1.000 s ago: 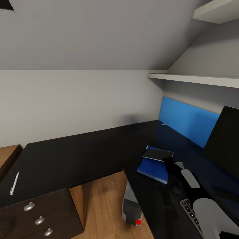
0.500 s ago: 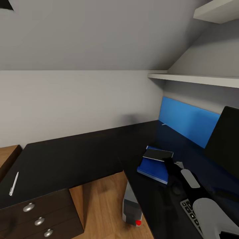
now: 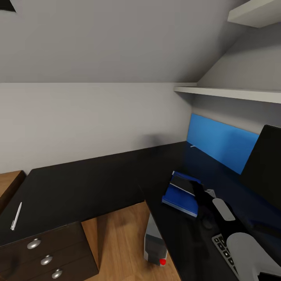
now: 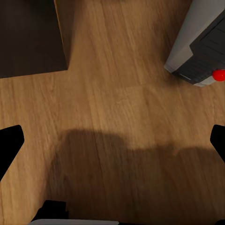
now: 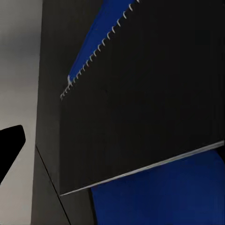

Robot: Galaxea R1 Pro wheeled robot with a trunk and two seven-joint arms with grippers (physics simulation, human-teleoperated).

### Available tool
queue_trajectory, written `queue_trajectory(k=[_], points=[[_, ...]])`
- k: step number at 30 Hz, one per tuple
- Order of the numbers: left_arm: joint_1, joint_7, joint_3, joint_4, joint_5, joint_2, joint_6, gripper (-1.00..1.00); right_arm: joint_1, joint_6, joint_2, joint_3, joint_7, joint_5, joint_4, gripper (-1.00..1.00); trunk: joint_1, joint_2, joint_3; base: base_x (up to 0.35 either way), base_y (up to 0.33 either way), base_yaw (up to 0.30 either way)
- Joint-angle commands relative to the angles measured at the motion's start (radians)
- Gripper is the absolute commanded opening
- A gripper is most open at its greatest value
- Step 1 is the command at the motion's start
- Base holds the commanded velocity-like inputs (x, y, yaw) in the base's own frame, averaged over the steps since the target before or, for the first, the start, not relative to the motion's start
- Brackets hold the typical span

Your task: In the bedroom, organize the workspace by keeping the computer under the desk, ensuring the monitor is on the desk, placing the keyboard on the desk next to the monitor, placing the mouse on the desk next to the keyboard, moving the folder from the swivel chair onto the desk next to the mouse, stacking the notebook on top of the folder with the pen on top of the notebook, and positioning the swivel chair next to the desk.

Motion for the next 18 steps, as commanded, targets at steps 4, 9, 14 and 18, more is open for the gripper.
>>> queue_trajectory(k=[4, 9, 14, 18], points=[[0.000, 0.008, -0.005, -0.002, 0.010, 0.001, -0.001, 1.00, 0.000, 0.006, -0.001, -0.002, -0.010, 0.002, 0.013, 1.00, 0.000, 0.000, -0.001, 0.000, 0.000, 0.000], [0.000, 0.008, -0.006, -0.002, 0.010, 0.001, -0.001, 1.00, 0.000, 0.007, -0.001, -0.001, -0.010, 0.002, 0.013, 1.00, 0.000, 0.000, -0.001, 0.000, 0.000, 0.000], [0.000, 0.008, -0.005, -0.002, 0.010, 0.001, -0.001, 1.00, 0.000, 0.009, -0.001, -0.002, -0.010, 0.001, 0.013, 1.00, 0.000, 0.000, -0.001, 0.000, 0.000, 0.000], [0.000, 0.007, -0.005, -0.002, 0.008, 0.001, -0.002, 1.00, 0.000, 0.010, -0.001, -0.002, -0.009, 0.000, 0.013, 1.00, 0.000, 0.000, -0.001, 0.000, 0.000, 0.000]])
